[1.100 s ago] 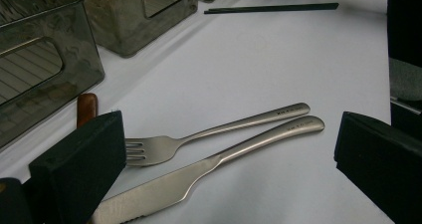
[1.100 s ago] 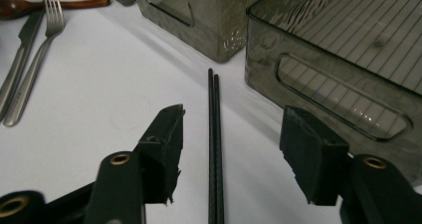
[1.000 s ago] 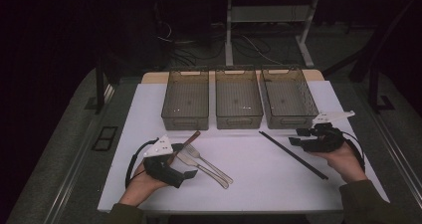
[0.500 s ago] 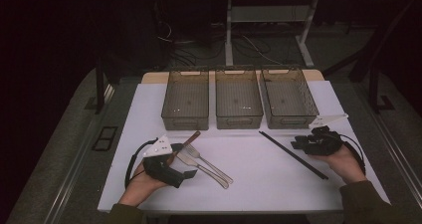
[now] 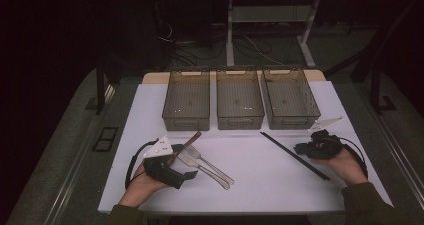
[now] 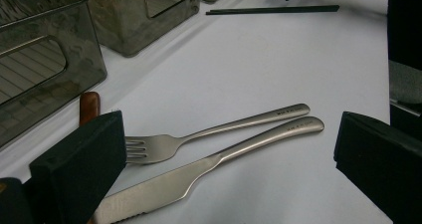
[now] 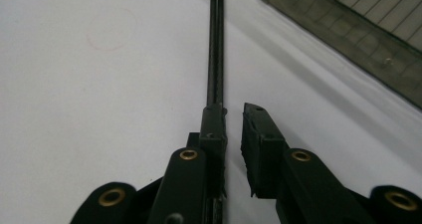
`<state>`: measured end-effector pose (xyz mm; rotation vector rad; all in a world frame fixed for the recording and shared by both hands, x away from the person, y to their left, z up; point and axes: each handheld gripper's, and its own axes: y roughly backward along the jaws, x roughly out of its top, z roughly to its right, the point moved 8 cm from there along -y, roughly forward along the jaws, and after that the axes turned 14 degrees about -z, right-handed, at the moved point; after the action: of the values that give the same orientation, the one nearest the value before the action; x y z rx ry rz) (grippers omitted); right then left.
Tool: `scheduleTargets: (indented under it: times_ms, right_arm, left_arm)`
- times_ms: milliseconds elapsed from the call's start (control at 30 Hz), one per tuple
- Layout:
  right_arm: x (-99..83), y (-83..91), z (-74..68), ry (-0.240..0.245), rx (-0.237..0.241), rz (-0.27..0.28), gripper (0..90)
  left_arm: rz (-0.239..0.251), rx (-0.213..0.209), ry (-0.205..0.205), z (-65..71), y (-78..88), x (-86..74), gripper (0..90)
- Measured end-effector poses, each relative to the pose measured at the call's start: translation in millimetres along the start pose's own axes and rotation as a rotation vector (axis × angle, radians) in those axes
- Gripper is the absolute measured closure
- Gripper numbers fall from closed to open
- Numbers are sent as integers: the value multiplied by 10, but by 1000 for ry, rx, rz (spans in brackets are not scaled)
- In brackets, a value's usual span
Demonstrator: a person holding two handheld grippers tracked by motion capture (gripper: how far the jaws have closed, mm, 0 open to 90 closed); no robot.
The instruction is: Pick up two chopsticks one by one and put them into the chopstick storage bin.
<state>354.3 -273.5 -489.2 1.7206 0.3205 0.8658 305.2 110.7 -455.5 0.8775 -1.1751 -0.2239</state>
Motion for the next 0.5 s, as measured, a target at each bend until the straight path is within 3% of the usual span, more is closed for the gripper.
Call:
scheduleTargets:
  times_ms: [500]
  right_arm:
    - [-66, -70, -30, 27, 4, -55, 836]
  left_arm:
    - [-4, -1, -4, 7, -3, -4, 0]
